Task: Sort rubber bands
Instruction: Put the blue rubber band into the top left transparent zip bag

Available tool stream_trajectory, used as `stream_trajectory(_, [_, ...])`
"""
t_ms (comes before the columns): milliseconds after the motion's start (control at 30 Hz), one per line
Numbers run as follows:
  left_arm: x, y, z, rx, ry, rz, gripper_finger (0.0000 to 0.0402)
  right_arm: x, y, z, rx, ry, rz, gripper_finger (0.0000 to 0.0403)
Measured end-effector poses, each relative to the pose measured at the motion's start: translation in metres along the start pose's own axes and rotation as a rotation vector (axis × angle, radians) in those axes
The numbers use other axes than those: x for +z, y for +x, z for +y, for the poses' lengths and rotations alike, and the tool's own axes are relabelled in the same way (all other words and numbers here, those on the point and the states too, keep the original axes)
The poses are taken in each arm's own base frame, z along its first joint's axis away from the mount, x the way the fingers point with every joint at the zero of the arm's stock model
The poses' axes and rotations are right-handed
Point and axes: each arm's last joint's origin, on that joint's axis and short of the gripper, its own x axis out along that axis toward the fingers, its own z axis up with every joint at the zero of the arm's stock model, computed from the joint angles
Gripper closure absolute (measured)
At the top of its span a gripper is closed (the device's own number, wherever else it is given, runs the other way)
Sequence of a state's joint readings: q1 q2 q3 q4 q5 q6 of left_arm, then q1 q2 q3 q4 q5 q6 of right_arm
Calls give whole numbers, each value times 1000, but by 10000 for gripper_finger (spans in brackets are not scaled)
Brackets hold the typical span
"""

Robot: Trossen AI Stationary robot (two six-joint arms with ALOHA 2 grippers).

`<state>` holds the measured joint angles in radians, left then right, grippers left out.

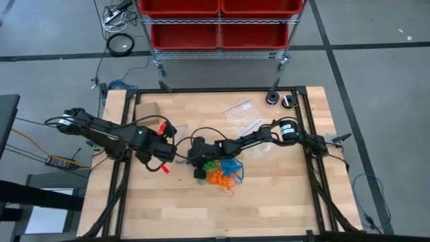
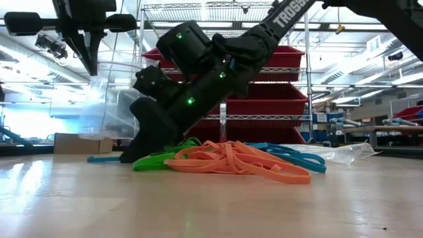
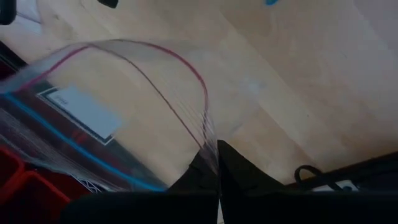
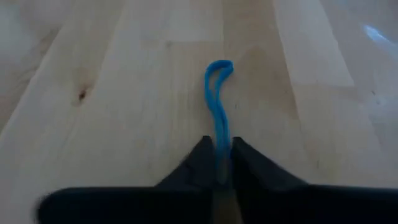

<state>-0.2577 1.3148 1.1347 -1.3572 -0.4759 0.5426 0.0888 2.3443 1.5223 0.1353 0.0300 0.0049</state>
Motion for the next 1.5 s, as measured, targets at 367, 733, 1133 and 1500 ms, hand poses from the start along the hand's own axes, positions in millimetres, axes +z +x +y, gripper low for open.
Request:
stream_trajectory(367, [4, -2, -4, -65, -11, -60, 401, 31, -53, 21, -14, -120, 77, 402])
stream_trajectory(733, [16, -4, -2, -82, 6, -211, 401, 98, -138, 17, -151, -188, -148, 403])
stream_trajectory(1133, [35, 16, -5, -157, 78, -165, 401, 110, -155, 6, -172, -217, -207, 403])
stream_trajectory(1500, [41, 6, 4, -115, 120, -245, 401, 103, -153, -13, -119, -179, -133, 403])
